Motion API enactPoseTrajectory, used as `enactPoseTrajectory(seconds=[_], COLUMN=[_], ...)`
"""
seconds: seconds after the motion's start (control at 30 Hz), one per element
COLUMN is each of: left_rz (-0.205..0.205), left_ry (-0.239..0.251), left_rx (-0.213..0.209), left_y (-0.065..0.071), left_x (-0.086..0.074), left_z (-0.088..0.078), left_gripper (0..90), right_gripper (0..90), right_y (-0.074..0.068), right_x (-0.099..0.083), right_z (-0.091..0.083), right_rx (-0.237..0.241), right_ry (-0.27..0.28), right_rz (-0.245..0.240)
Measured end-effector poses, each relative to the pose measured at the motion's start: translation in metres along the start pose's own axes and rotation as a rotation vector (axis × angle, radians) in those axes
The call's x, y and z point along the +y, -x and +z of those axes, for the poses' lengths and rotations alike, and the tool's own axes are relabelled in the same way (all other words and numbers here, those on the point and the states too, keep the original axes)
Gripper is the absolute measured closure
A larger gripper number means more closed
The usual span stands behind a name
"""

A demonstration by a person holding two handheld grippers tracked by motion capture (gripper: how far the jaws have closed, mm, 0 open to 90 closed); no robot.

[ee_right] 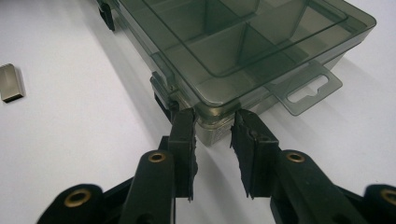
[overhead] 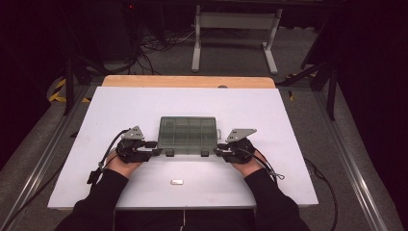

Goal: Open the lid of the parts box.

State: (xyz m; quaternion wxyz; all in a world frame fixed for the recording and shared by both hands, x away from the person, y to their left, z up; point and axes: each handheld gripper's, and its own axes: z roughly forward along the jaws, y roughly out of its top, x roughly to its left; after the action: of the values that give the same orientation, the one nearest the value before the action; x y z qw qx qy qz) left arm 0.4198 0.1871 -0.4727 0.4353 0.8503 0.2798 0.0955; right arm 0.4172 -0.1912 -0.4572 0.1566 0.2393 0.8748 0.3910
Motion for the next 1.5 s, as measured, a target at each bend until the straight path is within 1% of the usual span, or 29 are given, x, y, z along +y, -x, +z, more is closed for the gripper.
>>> enactPoseTrajectory(seconds=[0.53,0.57,0.6,0.63,0.67,0.7,0.83,0.9,0.97,1.0,1.03,1.07,1.1,1.13,1.17,1.2,1.23,1.3,1.33,1.5], left_rz=[0.002,0.001,0.003,-0.003,-0.002,0.010,0.003,-0.007,-0.012,-0.015,-0.014,-0.020,-0.020,-0.026,-0.026,-0.031,-0.035,-0.046,-0.060,-0.062], left_ry=[0.002,0.007,0.009,0.015,0.015,0.016,0.035,0.045,0.064,0.073,0.081,0.099,0.099,0.112,0.112,0.118,0.122,0.124,0.126,0.131], left_rx=[0.003,0.003,0.001,-0.003,-0.003,0.003,0.000,-0.005,-0.016,-0.017,-0.022,-0.037,-0.037,-0.053,-0.053,-0.065,-0.067,-0.055,-0.052,-0.045], left_y=[0.000,0.000,0.000,0.001,0.001,0.000,0.000,0.000,0.000,0.000,0.000,0.001,0.001,0.001,0.001,0.001,0.002,0.002,0.003,0.003], left_x=[0.000,0.000,0.001,0.001,0.001,0.001,0.002,0.002,0.002,0.002,0.002,0.002,0.002,0.003,0.003,0.003,0.003,0.003,0.003,0.003], left_z=[0.000,-0.001,-0.001,-0.002,-0.002,-0.003,-0.008,-0.012,-0.015,-0.017,-0.019,-0.021,-0.021,-0.022,-0.022,-0.022,-0.021,-0.019,-0.018,-0.018], left_gripper=[57.6,57.4,57.4,57.4,57.3,57.1,57.7,61.3,69.2,75.6,75.6,82.4,85.2,87.6,88.5,88.6,88.6,88.6,89.6,89.7], right_gripper=[70.2,70.5,71.0,71.0,71.3,71.3,71.5,71.8,71.8,71.8,71.8,71.8,71.8,71.8,71.8,71.8,71.8,71.8,71.8,71.0], right_y=[0.000,0.001,0.001,0.001,0.001,0.001,0.001,0.001,0.001,0.001,0.001,0.001,0.001,0.001,0.001,0.001,0.001,0.002,0.002,0.002], right_x=[0.002,0.002,0.003,0.003,0.004,0.005,0.009,0.010,0.011,0.012,0.012,0.012,0.012,0.012,0.012,0.012,0.012,0.012,0.012,0.011], right_z=[-0.002,-0.003,-0.005,-0.005,-0.006,-0.008,-0.009,-0.010,-0.011,-0.012,-0.012,-0.013,-0.013,-0.013,-0.013,-0.013,-0.013,-0.013,-0.014,-0.014], right_rx=[-0.002,-0.001,0.000,0.000,0.007,0.007,-0.001,-0.004,-0.007,-0.011,-0.011,-0.012,-0.013,-0.013,-0.013,-0.014,-0.014,-0.013,-0.014,-0.015], right_ry=[0.013,0.017,0.034,0.034,0.049,0.059,0.072,0.075,0.083,0.089,0.089,0.094,0.094,0.095,0.095,0.096,0.096,0.099,0.099,0.099], right_rz=[0.004,0.003,0.006,0.006,0.010,0.013,0.005,0.005,0.008,0.007,0.007,0.008,0.008,0.007,0.007,0.007,0.007,0.007,0.010,0.015])
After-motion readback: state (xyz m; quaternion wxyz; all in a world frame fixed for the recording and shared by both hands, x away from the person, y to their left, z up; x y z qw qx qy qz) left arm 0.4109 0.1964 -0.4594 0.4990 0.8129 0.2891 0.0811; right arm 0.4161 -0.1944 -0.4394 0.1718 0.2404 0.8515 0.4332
